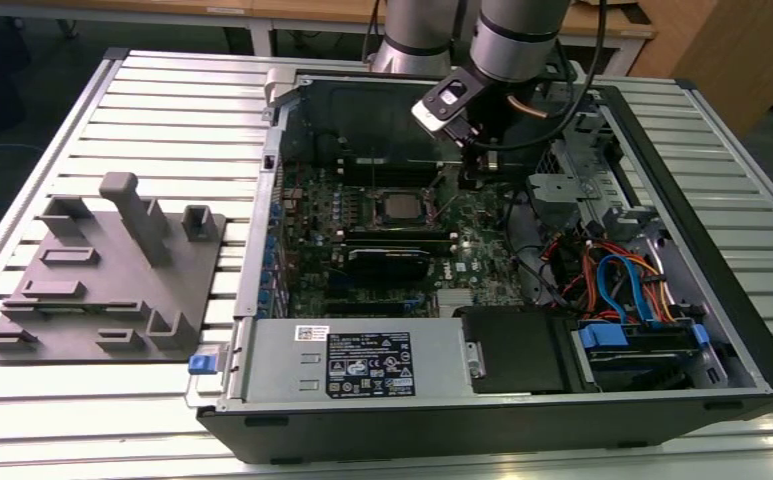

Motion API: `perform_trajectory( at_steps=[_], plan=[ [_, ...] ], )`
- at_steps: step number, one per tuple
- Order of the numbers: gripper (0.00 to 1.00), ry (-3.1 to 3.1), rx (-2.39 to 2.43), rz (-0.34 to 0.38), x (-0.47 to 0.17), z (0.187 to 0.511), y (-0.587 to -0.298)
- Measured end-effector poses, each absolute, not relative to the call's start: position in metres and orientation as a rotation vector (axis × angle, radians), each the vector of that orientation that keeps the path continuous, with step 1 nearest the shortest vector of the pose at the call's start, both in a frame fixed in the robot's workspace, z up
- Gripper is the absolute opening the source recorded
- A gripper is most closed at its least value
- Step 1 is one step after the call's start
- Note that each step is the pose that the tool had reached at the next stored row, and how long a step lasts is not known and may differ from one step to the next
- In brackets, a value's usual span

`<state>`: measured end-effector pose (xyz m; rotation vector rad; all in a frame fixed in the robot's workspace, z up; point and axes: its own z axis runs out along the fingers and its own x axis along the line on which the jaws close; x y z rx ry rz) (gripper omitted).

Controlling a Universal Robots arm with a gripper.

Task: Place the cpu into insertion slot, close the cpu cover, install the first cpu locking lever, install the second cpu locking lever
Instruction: 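Close the cpu cover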

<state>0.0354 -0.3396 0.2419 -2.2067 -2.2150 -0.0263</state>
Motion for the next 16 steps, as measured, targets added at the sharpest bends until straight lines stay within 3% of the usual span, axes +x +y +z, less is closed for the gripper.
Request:
perform_trajectory(
  at_steps=[16],
  plan=[
    [0.1,-2.215,-2.207,-0.026,0.02,0.242,-0.34]
  ],
)
